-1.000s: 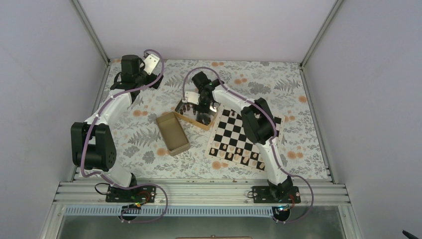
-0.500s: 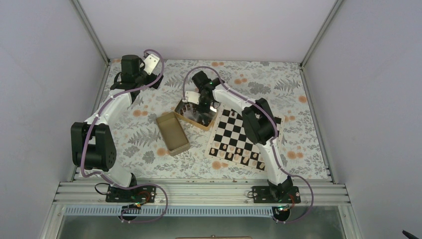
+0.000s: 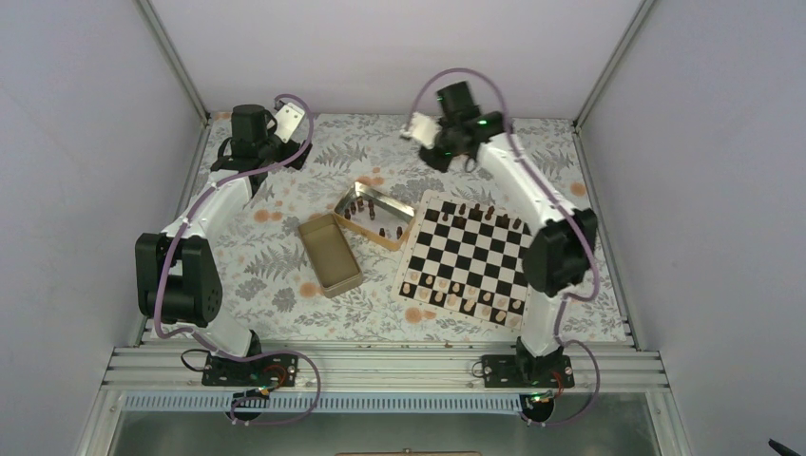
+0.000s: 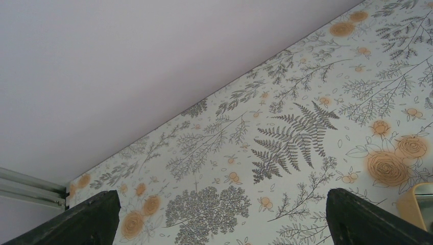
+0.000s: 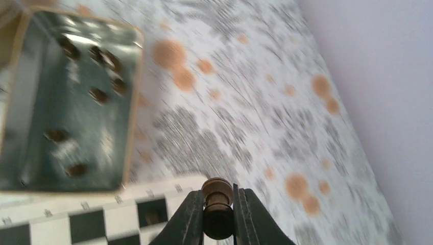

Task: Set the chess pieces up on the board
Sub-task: Place the chess piece on the chessboard.

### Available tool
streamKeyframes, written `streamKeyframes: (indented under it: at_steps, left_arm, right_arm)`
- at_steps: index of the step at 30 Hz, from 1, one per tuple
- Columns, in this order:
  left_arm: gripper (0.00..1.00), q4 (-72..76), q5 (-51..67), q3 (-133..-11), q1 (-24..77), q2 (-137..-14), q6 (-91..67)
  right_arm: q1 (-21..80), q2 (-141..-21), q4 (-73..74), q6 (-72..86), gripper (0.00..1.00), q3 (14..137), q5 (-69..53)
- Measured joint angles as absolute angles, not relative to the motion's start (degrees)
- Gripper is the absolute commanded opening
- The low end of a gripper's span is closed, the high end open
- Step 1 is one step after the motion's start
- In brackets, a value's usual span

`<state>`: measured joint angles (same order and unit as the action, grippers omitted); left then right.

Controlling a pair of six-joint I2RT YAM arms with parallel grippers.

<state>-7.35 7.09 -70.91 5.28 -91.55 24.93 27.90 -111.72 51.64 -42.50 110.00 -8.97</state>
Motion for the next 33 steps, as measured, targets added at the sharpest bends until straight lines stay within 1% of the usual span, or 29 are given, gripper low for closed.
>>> streamKeyframes:
  at_steps: [5, 15, 23, 33]
  left_arm:
    - [1.00, -7.33, 7.07, -70.91, 5.28, -91.53, 24.93]
    - [1.00, -7.38, 7.09, -70.91, 5.28, -91.53, 24.91]
    - [1.00, -7.40, 7.33, -70.91, 5.28, -91.53, 24.88]
    - [1.00, -7.40, 7.53, -70.91, 5.28, -91.44, 24.88]
  right_arm:
    - [16.23, -102.98, 51.44, -42.04, 0.09, 102.15, -9.34]
    - [-9.10, -90.50, 51.48, -43.13, 0.11, 80.47, -10.44]
    - [-15.14, -90.15, 49.01, -44.75, 0.11, 69.32, -13.43]
    - [-15.16, -98.06, 43.53, -44.93, 0.11, 67.55, -15.97]
